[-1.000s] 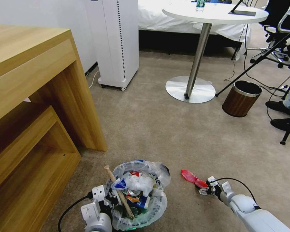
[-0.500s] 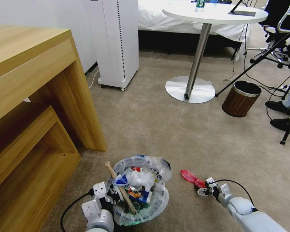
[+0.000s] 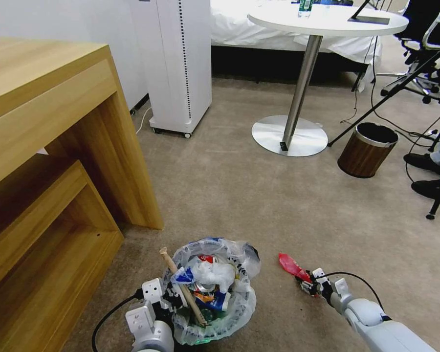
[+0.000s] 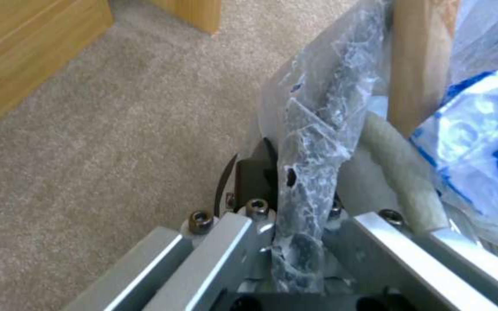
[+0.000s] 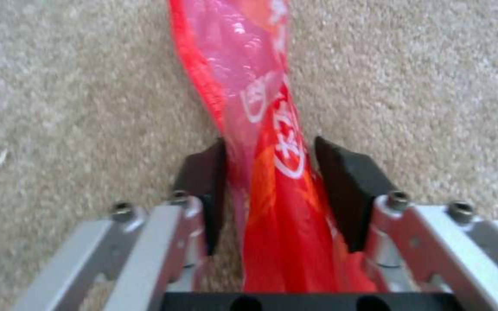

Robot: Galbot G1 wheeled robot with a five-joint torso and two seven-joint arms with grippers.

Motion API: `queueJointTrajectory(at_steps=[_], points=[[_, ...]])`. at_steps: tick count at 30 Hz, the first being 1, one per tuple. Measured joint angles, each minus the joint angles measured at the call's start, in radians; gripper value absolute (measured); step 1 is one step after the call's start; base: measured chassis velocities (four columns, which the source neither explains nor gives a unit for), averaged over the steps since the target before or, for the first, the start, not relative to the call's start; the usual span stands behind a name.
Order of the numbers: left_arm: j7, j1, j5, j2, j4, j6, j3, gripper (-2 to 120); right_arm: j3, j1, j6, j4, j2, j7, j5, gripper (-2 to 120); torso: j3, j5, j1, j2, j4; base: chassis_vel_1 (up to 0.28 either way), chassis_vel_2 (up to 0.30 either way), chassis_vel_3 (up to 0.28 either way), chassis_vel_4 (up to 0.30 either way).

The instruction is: Pick up the trash bin and place the garbage on the floor into it.

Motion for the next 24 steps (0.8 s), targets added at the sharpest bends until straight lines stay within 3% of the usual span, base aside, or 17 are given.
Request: queueJointTrajectory(at_steps=[9, 14, 17, 18, 21, 22, 24], points=[[-0.005, -0.016, -0.02, 0.015, -0.001, -0.002, -0.013, 0, -0.036, 0.035, 0.0, 0.008, 0.002, 0.007, 0.034, 3, 0.0, 0.0, 0.0, 0.0, 0.0001, 0.0, 0.0, 0.0, 0.0], [-0.004, -0.016, -0.019, 0.014, 0.001, -0.002, -0.007, 0, -0.026, 0.029, 0.0, 0.05, -0.013, 0.015, 0.063, 0, 0.0, 0.0001, 0.0, 0.0, 0.0001, 0.0, 0.0, 0.0, 0.0], [-0.004, -0.021, -0.025, 0.022, 0.002, -0.002, -0.006, 0, 0.028, -0.001, -0.002, 0.207, -0.049, 0.019, 0.137, 0, 0.0, 0.0003, 0.0, 0.0, 0.0001, 0.0, 0.0, 0.0, 0.0], [-0.004, -0.021, -0.025, 0.022, 0.002, -0.002, -0.006, 0, 0.028, -0.001, -0.002, 0.207, -0.049, 0.019, 0.137, 0, 0.0, 0.0003, 0.0, 0.0, 0.0001, 0.0, 0.0, 0.0, 0.0], [-0.007, -0.03, -0.043, 0.042, -0.002, -0.001, -0.008, 0, 0.113, -0.055, 0.029, 0.437, -0.109, -0.029, 0.271, 0, 0.0, -0.0003, 0.0, 0.0, 0.0, 0.0, 0.0, 0.0, 0.0], [-0.007, -0.03, -0.043, 0.042, -0.002, -0.001, -0.008, 0, 0.113, -0.055, 0.029, 0.437, -0.109, -0.029, 0.271, 0, 0.0, -0.0003, 0.0, 0.0, 0.0, 0.0, 0.0, 0.0, 0.0], [-0.016, -0.038, -0.055, 0.053, -0.004, 0.003, -0.009, 0, 0.141, -0.086, 0.081, 0.64, -0.171, -0.101, 0.404, 0, 0.0, -0.0003, 0.0, 0.0, -0.0001, 0.0, 0.0, 0.0, 0.0]])
